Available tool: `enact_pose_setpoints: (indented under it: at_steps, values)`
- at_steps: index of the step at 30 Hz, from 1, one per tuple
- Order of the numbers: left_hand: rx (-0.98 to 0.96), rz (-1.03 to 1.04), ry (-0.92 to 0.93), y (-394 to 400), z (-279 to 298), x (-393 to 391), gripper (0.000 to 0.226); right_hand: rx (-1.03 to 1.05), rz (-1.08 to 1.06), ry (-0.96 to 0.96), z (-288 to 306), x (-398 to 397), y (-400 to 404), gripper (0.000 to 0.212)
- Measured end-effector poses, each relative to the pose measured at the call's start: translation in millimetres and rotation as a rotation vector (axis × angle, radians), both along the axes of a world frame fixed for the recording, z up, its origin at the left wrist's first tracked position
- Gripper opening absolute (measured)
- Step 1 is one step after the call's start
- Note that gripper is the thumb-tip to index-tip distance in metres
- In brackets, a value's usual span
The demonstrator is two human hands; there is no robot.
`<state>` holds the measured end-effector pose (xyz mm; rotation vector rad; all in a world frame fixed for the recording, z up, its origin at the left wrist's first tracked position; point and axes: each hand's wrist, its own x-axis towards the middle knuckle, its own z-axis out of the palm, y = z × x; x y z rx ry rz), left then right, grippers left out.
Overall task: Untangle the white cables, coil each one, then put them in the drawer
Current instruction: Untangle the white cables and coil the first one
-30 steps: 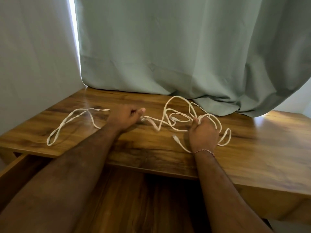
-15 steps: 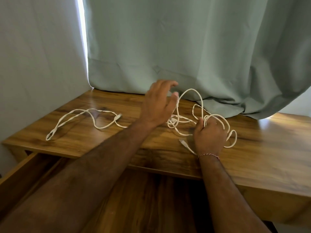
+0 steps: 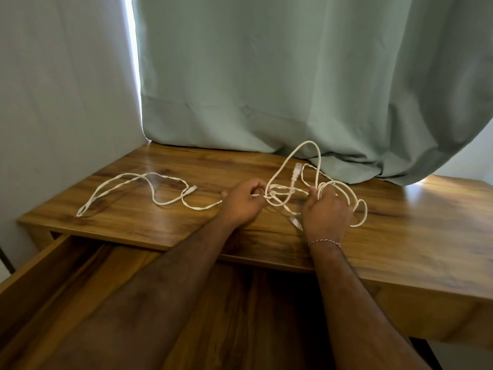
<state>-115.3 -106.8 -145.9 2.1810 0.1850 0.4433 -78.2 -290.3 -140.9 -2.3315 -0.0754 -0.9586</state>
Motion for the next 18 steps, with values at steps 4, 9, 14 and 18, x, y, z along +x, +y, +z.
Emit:
enact_pose_setpoints:
  at_steps: [4, 9, 14, 18]
  values:
    - [-0.266, -0.190, 0.054, 4.3, 15.9, -7.3, 0.033, -0.065, 0.006, 0.010, -2.8, 3.5, 3.2, 0.032]
    - [0.050, -0.117, -0.008, 8.6, 27.4, 0.9, 0.016, -0.141, -0.006, 0.036, -3.1, 4.7, 5.9, 0.033]
    - [-0.529, -0.095, -0.290, 12.6, 64.3, 23.2, 0.024, -0.178, -0.010, 0.056, -5.0, 6.3, 4.8, 0.033]
    - [-0.071, -0.181, -0.340, 28.8, 82.6, 23.0, 0.022, -0.163, 0.002, 0.068, -5.2, 8.2, 4.2, 0.033]
